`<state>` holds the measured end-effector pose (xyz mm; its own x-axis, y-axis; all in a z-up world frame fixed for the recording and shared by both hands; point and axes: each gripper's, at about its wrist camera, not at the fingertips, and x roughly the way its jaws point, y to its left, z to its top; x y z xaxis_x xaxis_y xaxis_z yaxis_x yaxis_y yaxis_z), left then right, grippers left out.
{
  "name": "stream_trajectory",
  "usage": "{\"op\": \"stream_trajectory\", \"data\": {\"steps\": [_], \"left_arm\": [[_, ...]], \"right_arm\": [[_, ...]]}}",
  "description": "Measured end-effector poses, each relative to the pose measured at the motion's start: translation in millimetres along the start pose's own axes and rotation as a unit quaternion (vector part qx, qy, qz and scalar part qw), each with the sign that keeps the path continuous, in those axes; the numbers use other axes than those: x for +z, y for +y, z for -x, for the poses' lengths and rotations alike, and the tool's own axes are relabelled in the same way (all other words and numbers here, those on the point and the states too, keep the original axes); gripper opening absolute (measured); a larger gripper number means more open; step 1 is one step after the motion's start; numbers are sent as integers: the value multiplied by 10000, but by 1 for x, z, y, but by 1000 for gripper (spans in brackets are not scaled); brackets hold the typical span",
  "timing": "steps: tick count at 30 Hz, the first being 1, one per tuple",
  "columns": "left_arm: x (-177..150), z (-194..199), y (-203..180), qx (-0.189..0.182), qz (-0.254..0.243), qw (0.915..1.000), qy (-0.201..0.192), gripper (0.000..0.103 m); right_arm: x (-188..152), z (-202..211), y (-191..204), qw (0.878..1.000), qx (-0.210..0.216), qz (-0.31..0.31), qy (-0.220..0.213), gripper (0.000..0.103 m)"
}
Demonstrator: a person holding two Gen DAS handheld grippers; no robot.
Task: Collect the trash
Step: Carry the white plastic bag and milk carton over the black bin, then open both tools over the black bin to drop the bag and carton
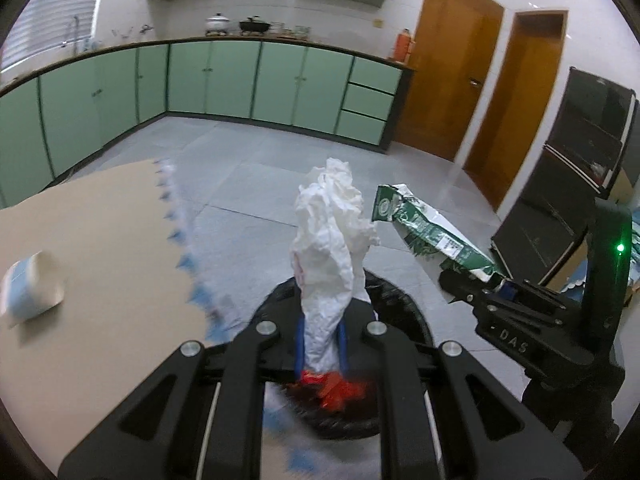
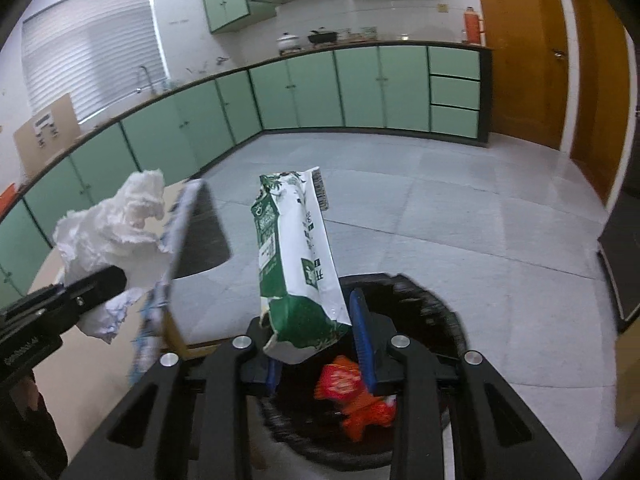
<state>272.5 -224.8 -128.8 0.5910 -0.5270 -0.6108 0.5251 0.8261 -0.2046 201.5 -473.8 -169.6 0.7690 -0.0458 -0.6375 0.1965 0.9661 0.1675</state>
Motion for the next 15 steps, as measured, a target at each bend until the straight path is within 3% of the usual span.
{"op": "stream_trajectory", "data": {"steps": [2, 4, 5, 6, 15], "left_arm": [[2, -11, -11, -44, -20, 10000, -6, 17], [5, -19, -19, -74, -25, 10000, -3, 36], [6, -21, -22, -82, -23, 10000, -25, 50], [8, -23, -26, -80, -37, 9999, -74, 54], [16, -28, -34, -31, -119, 9998, -144, 63]], "right_arm": [[5, -4, -14, 10000, -54, -66, 23, 30], [7, -8, -24, 9999, -118, -97, 49, 32], [9, -9, -29, 9998, -151, -131, 25, 37], [10, -11, -34, 9998, -150, -159, 19, 38], [12, -15, -61, 9981, -280, -537, -85, 54]]}}
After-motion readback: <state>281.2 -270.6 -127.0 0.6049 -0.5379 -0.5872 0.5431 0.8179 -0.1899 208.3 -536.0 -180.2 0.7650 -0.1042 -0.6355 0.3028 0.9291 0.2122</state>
